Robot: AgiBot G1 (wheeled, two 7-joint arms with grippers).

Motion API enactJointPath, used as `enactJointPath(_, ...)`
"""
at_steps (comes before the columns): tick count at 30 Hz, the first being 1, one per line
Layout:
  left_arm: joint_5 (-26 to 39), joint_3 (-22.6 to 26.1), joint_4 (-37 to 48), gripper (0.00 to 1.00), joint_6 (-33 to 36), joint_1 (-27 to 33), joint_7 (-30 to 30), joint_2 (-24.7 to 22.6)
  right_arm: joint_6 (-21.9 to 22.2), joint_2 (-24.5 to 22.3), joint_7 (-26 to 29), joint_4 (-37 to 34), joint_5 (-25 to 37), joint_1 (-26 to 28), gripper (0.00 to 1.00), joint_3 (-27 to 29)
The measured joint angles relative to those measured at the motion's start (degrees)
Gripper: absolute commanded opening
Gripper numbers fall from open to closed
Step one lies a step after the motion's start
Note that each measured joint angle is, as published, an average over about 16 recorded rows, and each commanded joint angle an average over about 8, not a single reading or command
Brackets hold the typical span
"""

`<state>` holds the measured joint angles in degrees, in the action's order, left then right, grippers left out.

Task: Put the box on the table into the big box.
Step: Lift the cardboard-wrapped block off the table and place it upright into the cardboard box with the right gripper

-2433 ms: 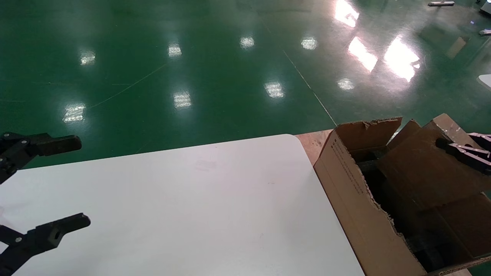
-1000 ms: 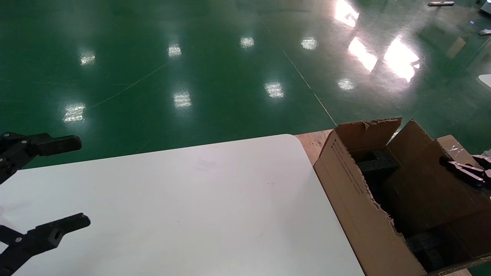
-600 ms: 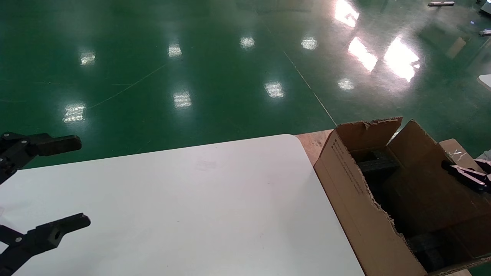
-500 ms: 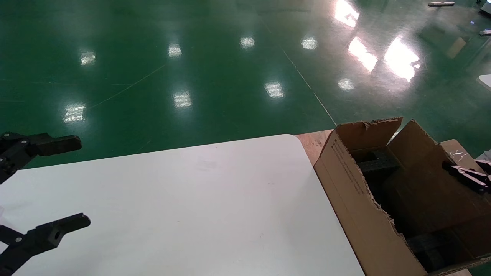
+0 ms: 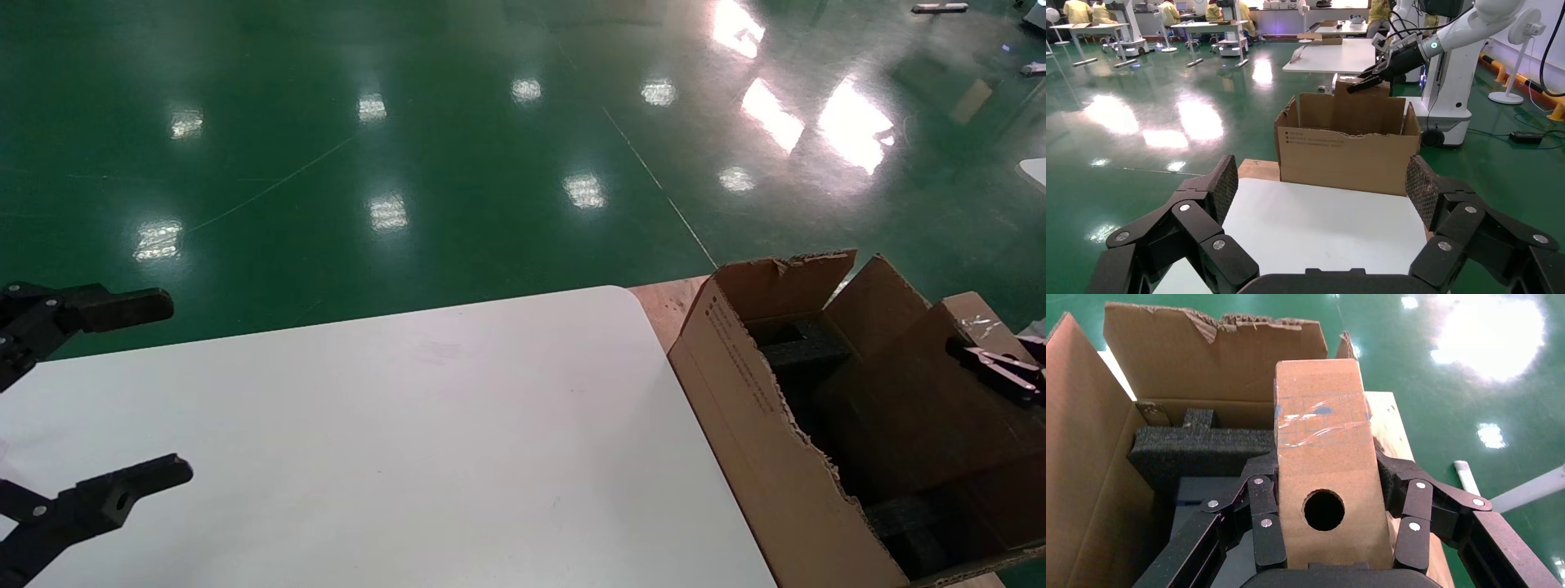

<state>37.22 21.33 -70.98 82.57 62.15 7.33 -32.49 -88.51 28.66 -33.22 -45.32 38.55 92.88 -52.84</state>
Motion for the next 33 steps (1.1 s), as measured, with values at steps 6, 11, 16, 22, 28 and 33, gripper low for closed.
enactJointPath(6, 0.0, 0.0, 0.0, 1.0, 0.0, 0.0, 0.0, 0.0, 1.1, 0.2, 0.1, 1.4, -0.3, -1.2, 0.0, 1.5)
enactJointPath(11, 0.0, 0.0, 0.0, 1.0, 0.0, 0.0, 0.0, 0.0, 2.1, 0.2, 0.5, 3.0, -0.6, -2.6, 0.0, 3.0)
enactJointPath(16, 0.0, 0.0, 0.0, 1.0, 0.0, 0.0, 0.0, 0.0, 3.5, 0.2, 1.1, 5.2, -0.9, -4.1, 0.0, 4.3)
enactJointPath(22, 0.0, 0.0, 0.0, 1.0, 0.0, 0.0, 0.0, 0.0, 5.4, -0.1, 2.2, 8.0, -1.4, -6.0, 0.0, 5.9)
enactJointPath(28, 0.0, 0.0, 0.0, 1.0, 0.0, 0.0, 0.0, 0.0, 7.0, -0.7, 3.3, 10.5, -1.8, -8.2, 0.0, 7.3)
enactJointPath(33, 0.0, 0.0, 0.0, 1.0, 0.0, 0.0, 0.0, 0.0, 8.1, -1.1, 4.1, 12.1, -2.1, -10.4, 0.0, 8.6)
